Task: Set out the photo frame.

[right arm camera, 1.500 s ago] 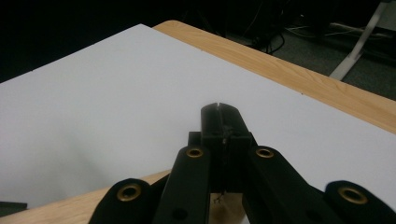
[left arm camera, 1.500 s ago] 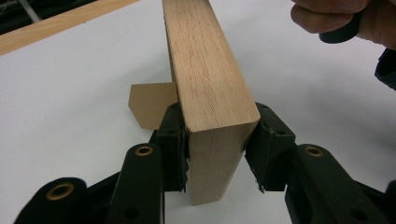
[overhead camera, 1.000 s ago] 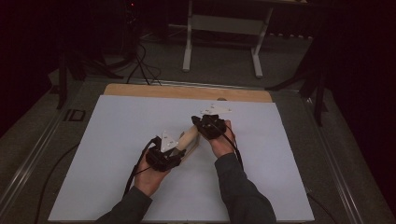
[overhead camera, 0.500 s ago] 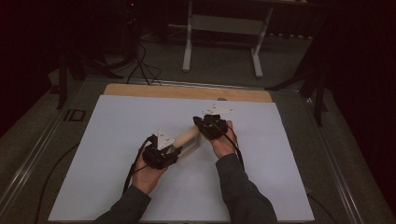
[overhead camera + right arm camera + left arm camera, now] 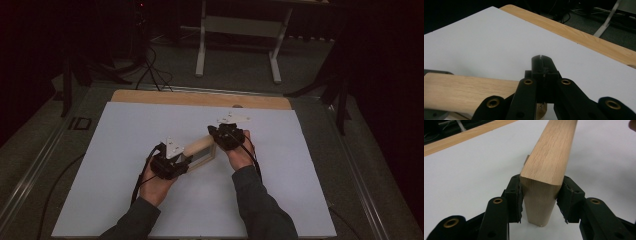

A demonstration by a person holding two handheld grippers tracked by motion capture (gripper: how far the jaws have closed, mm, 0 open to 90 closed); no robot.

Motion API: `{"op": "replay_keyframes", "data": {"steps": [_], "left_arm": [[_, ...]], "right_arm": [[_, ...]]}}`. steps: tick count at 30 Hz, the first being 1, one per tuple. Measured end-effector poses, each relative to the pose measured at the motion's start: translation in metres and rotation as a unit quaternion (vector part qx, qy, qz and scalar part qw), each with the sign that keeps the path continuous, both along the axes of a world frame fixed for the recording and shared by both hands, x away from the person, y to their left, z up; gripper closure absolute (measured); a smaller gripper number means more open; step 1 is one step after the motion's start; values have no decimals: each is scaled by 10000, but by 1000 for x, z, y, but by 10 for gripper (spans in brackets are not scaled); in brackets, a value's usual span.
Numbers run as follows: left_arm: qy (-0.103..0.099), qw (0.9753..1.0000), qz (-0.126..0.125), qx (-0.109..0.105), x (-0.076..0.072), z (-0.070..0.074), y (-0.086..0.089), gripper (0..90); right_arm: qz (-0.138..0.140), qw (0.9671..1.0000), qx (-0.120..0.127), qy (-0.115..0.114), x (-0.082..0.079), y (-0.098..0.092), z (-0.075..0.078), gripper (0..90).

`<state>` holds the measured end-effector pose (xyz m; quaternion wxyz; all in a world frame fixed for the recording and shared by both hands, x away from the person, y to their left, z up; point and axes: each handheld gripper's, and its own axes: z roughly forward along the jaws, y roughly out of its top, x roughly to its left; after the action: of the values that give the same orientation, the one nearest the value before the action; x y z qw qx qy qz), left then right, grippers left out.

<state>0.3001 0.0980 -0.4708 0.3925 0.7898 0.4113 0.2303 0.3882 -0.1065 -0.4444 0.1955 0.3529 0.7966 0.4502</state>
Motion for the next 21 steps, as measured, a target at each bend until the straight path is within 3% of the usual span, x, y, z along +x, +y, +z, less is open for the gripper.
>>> {"op": "replay_keyframes", "data": {"steps": [21], "left_arm": [[-61,9999,108,110,3,0,5,563]], "right_arm": [[-39,10000,14,19,-15,-8,0,897]]}}
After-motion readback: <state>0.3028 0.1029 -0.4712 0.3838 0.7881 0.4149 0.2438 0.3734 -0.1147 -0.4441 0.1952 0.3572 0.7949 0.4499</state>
